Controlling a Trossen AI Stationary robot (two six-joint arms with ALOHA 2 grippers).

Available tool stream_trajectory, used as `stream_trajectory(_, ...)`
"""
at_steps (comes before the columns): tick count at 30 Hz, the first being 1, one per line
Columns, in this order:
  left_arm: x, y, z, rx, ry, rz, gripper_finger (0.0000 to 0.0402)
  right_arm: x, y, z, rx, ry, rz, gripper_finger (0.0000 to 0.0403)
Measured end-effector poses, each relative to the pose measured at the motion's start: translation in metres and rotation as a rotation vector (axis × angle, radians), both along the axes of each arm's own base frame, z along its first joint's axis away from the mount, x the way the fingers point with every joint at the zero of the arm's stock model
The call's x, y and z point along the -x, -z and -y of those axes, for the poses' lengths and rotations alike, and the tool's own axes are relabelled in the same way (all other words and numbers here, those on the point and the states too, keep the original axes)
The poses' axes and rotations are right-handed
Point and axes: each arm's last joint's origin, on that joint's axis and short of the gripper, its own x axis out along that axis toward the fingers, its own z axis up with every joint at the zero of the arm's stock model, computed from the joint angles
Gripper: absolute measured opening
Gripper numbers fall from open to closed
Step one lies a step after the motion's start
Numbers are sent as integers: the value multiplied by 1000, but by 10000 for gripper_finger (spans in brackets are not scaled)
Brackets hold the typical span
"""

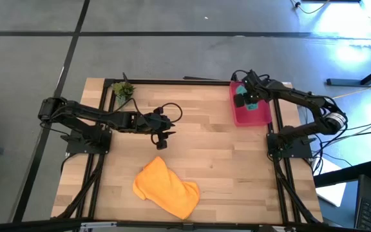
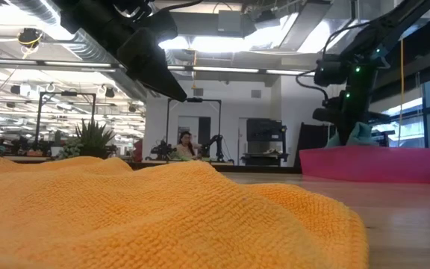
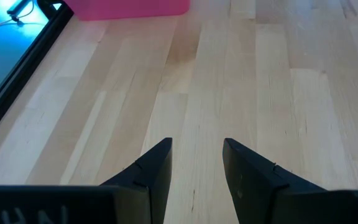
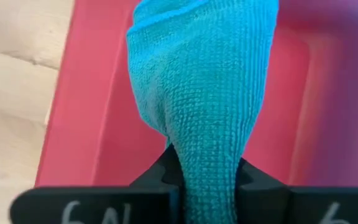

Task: Roll microfiber towels into tight, uniform cylinder then place into a basket
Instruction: Put the blue microfiber cloth into the pink bin

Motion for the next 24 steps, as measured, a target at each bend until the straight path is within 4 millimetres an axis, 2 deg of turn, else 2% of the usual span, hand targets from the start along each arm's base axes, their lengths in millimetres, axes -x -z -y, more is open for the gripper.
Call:
stream_trajectory(11, 0, 0, 0, 0, 0, 0, 135, -21, 27, 12, -20, 2, 30, 42)
stream_trajectory(24, 0, 0, 0, 0, 0, 0, 135, -29, 45, 19, -78, 6, 80, 44)
